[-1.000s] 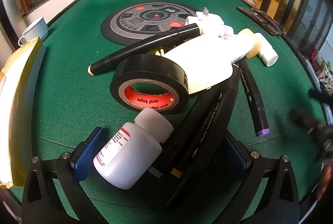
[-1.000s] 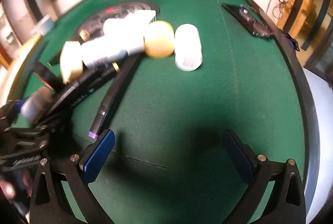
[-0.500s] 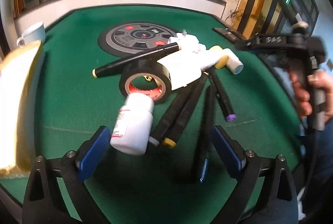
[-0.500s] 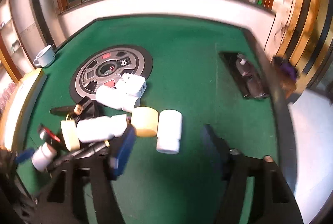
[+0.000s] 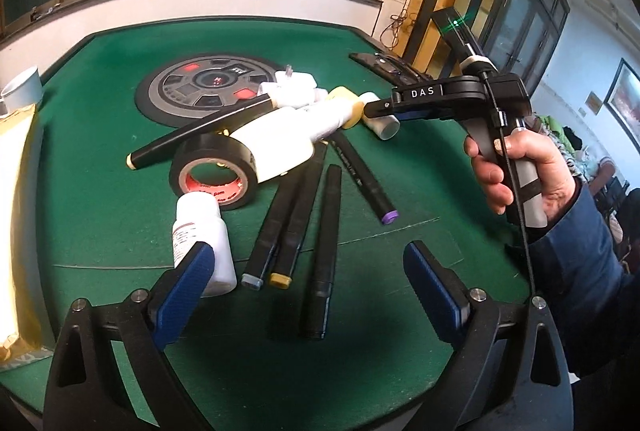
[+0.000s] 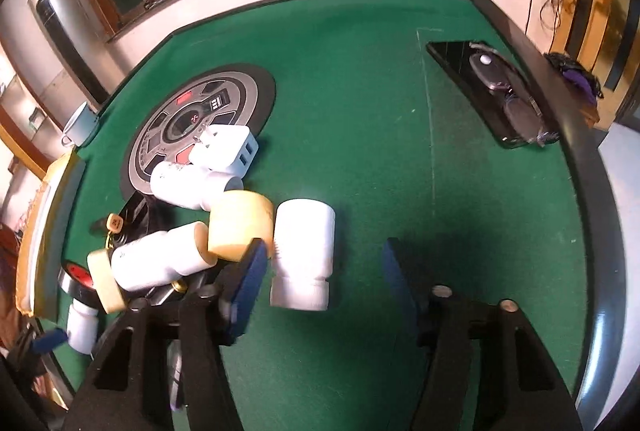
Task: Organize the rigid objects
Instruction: 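Grasp the labeled white bottle with the left tool while the right tool grasps the white QR-label bottle, then carry both white bottles over the yellow-rimmed white tray with both tools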
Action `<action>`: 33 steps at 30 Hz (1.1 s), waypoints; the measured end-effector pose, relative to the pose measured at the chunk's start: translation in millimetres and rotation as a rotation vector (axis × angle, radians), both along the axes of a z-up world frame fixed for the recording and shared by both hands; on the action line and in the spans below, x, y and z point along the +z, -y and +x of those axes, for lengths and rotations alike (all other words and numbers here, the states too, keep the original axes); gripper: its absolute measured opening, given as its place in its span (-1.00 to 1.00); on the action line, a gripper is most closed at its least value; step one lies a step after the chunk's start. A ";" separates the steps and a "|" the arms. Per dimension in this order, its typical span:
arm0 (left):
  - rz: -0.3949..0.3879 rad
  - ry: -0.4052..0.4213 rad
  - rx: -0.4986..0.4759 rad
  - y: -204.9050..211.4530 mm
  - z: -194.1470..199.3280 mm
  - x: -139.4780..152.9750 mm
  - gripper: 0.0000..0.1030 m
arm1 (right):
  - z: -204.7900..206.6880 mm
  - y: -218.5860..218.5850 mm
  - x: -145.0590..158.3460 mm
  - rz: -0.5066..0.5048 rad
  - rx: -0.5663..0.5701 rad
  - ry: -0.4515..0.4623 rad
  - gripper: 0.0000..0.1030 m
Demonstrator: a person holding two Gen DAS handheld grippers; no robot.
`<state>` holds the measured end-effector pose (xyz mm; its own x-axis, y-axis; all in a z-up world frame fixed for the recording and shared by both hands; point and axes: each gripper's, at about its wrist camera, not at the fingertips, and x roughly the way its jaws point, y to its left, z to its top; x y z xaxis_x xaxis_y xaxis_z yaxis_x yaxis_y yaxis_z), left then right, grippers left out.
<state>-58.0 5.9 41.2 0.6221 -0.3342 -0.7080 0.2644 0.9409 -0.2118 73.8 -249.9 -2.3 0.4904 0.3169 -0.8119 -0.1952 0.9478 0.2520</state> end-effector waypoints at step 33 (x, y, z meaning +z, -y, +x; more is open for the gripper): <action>0.026 -0.128 0.195 -42.7 19.8 -28.3 -0.36 | -37.1 -0.5 27.8 0.091 0.019 0.100 -0.41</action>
